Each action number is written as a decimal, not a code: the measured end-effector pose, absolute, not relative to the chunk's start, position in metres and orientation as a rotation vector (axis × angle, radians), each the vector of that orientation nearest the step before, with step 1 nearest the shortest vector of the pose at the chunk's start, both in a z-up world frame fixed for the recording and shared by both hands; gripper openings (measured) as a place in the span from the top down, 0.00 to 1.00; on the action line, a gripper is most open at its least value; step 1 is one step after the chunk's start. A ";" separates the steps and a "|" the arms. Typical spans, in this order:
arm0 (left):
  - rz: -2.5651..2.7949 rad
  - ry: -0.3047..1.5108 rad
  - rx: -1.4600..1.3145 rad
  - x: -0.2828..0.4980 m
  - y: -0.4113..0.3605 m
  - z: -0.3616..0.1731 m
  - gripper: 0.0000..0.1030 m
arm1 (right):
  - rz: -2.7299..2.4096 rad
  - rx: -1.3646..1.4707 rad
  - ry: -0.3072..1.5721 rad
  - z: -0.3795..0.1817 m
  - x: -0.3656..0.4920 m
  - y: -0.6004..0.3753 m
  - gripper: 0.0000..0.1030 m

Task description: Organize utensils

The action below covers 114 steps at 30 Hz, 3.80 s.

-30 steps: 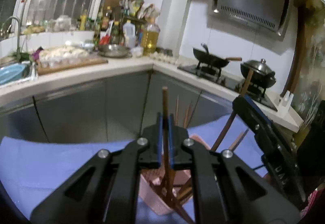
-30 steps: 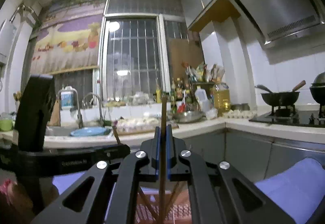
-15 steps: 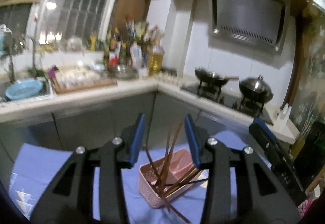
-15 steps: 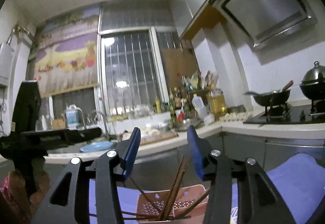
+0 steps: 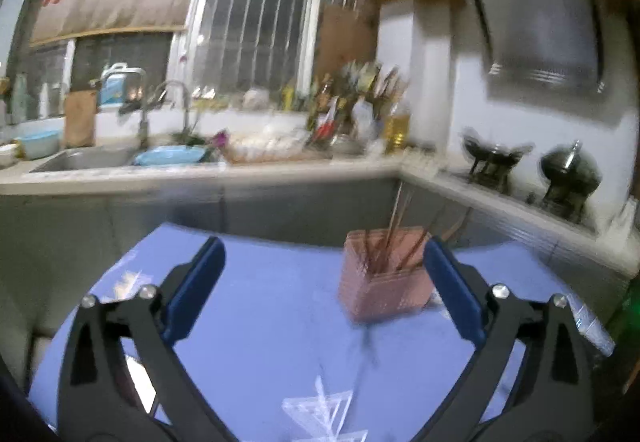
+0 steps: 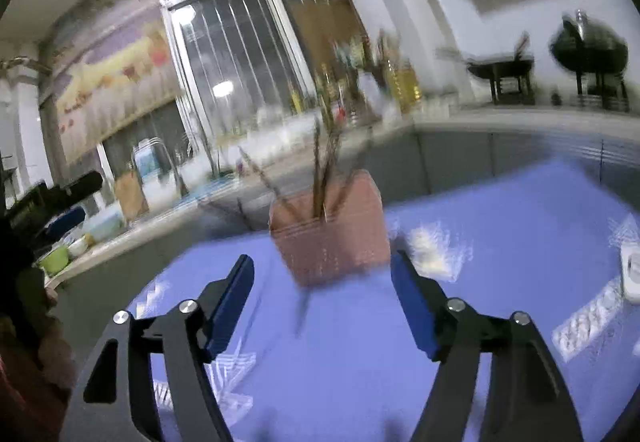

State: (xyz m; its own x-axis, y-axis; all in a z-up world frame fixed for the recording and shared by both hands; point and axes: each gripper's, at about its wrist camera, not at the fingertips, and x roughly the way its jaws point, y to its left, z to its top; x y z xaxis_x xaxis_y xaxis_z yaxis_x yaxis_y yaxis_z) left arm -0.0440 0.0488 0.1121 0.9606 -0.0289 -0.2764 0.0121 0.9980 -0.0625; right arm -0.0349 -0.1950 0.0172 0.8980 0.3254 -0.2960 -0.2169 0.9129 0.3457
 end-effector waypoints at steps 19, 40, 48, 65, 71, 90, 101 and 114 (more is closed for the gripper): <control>-0.012 0.424 0.135 -0.050 -0.002 0.053 0.06 | 0.193 0.287 0.410 0.033 -0.049 -0.190 0.11; 0.029 0.592 0.092 -0.026 0.008 0.019 0.06 | 0.212 0.271 0.528 0.011 -0.028 -0.183 0.10; 0.033 0.595 0.111 -0.026 0.006 0.017 0.06 | 0.212 0.274 0.528 0.010 -0.028 -0.184 0.10; 0.089 0.634 0.112 -0.024 0.008 0.014 0.06 | 0.207 0.290 0.539 0.006 -0.026 -0.185 0.10; 0.078 0.646 0.093 -0.023 0.011 0.016 0.06 | 0.210 0.301 0.551 0.006 -0.025 -0.186 0.10; 0.091 0.601 0.088 -0.021 0.016 0.039 0.06 | 0.215 0.300 0.552 0.008 -0.025 -0.183 0.10; 0.104 0.544 0.070 -0.021 0.023 0.065 0.06 | 0.231 0.281 0.520 0.023 -0.028 -0.183 0.10; 0.056 0.494 0.003 -0.018 0.029 0.093 0.06 | 0.225 0.290 0.500 0.030 -0.029 -0.190 0.10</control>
